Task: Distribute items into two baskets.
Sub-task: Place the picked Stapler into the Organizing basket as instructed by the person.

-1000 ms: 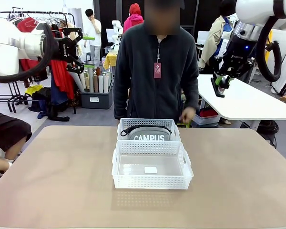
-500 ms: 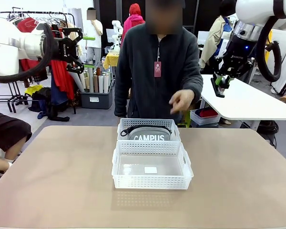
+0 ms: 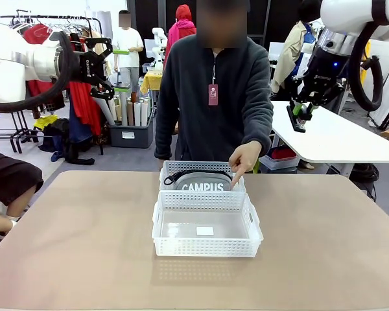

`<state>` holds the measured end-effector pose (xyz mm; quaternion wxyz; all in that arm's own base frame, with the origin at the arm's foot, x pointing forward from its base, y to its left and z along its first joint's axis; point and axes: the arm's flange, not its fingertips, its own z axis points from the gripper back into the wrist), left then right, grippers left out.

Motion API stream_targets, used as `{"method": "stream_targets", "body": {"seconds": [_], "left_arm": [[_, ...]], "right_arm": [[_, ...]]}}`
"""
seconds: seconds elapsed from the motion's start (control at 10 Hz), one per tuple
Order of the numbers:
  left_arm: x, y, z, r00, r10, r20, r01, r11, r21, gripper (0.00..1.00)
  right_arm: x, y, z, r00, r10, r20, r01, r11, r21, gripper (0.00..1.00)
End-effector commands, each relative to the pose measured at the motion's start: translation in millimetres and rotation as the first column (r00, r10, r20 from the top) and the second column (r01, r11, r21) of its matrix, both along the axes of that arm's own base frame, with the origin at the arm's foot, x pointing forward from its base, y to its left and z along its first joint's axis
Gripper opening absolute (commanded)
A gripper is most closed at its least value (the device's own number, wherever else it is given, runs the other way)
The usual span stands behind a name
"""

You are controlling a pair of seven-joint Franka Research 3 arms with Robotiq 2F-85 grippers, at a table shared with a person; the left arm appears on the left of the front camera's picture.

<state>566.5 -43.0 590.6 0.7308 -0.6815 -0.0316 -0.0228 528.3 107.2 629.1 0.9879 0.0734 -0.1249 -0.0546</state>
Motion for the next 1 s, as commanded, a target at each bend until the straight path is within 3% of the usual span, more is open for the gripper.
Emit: {"method": "stream_targets", "body": {"seconds": [0.0,0.4,0.6,0.7,0.9], "left_arm": [[-1,0,2,1.0,0.001,0.004,-0.001,1.0,-0.003,1.0],[-1,0,2,1.0,0.001,0.004,-0.001,1.0,-0.003,1.0],[-1,0,2,1.0,0.001,0.004,-0.001,1.0,-0.003,1.0],[-1,0,2,1.0,0.001,0.004,-0.001,1.0,-0.003,1.0],[-1,0,2,1.0,0.001,0.004,-0.001,1.0,-0.003,1.0]], "right_arm": [[-1,0,2,1.0,-0.001,0.004,0.001,1.0,-0.008,0.0],[0,0,0,1.0,0.0,0.0,0.0,1.0,0.0,0.0],[-7,26,-6,0.968,0.251,-0.018,-0.251,0.968,-0.018,0.0],[-8,40,-7,0.934,0.356,-0.035,-0.357,0.934,-0.027,0.0],[-18,72,-17,0.778,0.623,-0.078,-0.626,0.78,-0.014,0.0]]}}
